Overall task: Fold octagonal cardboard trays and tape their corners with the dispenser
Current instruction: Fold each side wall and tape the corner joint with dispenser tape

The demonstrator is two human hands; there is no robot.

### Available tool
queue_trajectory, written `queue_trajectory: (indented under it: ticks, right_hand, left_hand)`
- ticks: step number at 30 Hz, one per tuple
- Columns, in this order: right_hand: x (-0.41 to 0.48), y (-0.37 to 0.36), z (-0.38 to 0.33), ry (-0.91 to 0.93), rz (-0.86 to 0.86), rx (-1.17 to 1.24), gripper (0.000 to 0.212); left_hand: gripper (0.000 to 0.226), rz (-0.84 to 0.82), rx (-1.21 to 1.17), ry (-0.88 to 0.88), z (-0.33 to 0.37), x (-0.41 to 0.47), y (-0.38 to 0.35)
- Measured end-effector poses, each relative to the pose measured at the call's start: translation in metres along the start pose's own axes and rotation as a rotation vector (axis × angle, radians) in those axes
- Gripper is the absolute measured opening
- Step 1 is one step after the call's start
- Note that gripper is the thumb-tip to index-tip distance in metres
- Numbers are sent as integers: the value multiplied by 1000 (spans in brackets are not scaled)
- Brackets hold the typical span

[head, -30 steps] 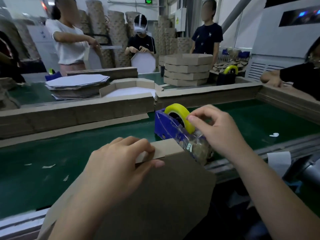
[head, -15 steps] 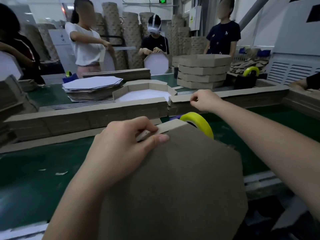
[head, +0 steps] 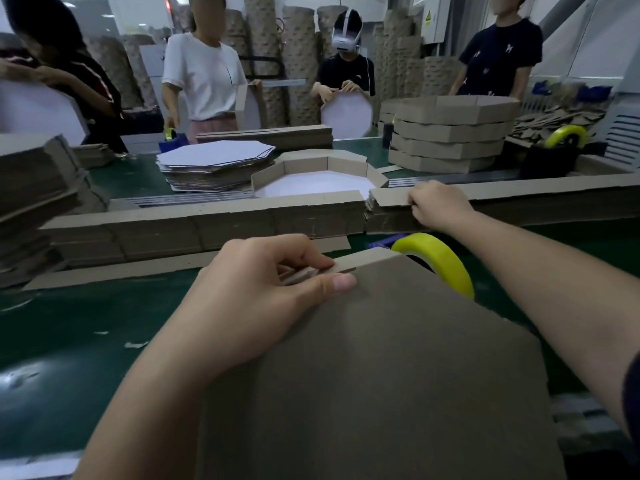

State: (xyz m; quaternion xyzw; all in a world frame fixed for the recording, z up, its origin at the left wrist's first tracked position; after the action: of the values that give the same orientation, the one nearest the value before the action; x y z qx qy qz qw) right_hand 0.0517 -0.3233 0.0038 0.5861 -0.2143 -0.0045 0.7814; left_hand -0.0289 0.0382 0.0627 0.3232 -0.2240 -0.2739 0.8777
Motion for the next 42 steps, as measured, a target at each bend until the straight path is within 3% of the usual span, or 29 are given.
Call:
queue_trajectory:
  ticks: [4, 9, 11, 15, 19, 24, 29, 36, 42]
  right_hand:
    - [1, -8, 0, -10, -4, -74, 37]
    - [-6, 1, 0, 18, 47, -270, 31]
    - [-13, 9, 2, 48, 82, -176, 37]
    - [-24, 22, 9, 101, -2, 168, 47]
    - [-45, 63, 0, 201, 27, 304, 61]
    - [-79, 117, -23, 315, 161, 74, 65]
    - [-118, 179, -44, 393, 256, -109, 69]
    - [-178, 267, -68, 412, 320, -440, 69]
    - [-242, 324, -81, 357, 323, -583, 67]
  left_hand:
    - [45, 10, -9, 9, 0, -1, 0]
    - [41, 27, 11, 3, 1, -4, 1]
    - [41, 48, 28, -3, 2, -7, 3]
    - [42, 73, 49, -23, 5, -14, 6]
    - [43, 70, 54, -63, 7, -27, 5]
    - [52, 91, 90, -135, 13, -48, 3]
    - [44, 166, 154, -236, 23, -78, 5]
    - [45, 268, 108, -412, 44, -123, 15]
    - [42, 278, -25, -496, 55, -145, 21]
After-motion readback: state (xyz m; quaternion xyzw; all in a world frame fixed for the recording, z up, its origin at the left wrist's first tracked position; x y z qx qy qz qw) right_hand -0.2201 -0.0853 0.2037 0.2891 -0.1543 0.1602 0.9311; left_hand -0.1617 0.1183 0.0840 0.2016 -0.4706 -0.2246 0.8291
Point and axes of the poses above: each hand's wrist, its own x-axis towards the middle knuckle, its own y-axis out of the back of the hand, z = x × y, the point moved 10 cm from there along x, towards the middle knuckle, and after that the axes turned 4 degrees about y, right-handed, at the moved point
